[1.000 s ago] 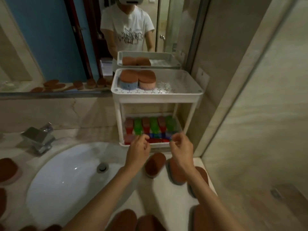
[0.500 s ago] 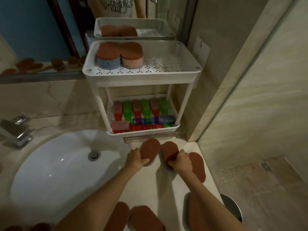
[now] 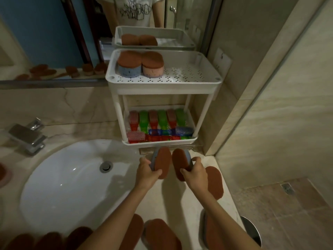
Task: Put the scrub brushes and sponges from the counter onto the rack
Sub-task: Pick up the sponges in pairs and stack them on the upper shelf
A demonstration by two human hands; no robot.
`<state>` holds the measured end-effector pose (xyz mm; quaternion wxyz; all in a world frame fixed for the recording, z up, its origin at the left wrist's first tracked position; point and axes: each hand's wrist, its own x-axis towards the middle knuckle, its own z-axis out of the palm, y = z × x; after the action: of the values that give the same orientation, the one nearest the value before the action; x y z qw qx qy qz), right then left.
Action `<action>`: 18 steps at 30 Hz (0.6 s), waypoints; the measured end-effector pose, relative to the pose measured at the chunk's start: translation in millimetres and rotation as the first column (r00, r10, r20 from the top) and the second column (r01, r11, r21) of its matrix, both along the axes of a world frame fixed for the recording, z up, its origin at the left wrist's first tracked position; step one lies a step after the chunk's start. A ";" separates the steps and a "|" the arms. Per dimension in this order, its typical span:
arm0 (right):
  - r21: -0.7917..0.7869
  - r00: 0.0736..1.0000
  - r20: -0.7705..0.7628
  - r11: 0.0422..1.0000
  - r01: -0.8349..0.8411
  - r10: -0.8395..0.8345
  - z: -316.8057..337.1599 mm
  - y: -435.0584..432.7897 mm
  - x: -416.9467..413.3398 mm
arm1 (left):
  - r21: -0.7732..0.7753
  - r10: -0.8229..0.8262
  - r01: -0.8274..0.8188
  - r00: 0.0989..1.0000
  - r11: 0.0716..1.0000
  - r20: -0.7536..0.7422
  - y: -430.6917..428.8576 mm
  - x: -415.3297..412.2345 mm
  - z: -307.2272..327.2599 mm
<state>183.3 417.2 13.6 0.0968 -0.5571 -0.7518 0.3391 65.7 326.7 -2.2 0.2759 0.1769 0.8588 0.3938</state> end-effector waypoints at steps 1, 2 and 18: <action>0.045 1.000 -0.029 0.999 0.004 -0.003 7.6 -1.8 -1.3 | 0.038 0.009 -0.009 1.000 0.999 -0.023 -1.5 -1.2 7.2; 0.092 0.998 -0.056 0.996 0.008 -0.003 16.5 -3.7 -2.5 | 0.081 0.017 -0.013 0.999 0.997 -0.051 -3.4 -2.9 15.5; 0.328 0.742 -0.668 0.913 0.241 0.045 162.2 -7.8 -14.9 | 0.475 0.056 0.127 0.934 0.870 -0.353 -6.4 -11.5 201.3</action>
<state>168.4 409.3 175.9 0.4852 -0.4084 -0.6892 0.3505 54.1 320.2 199.1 0.0692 0.3254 0.7625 0.5549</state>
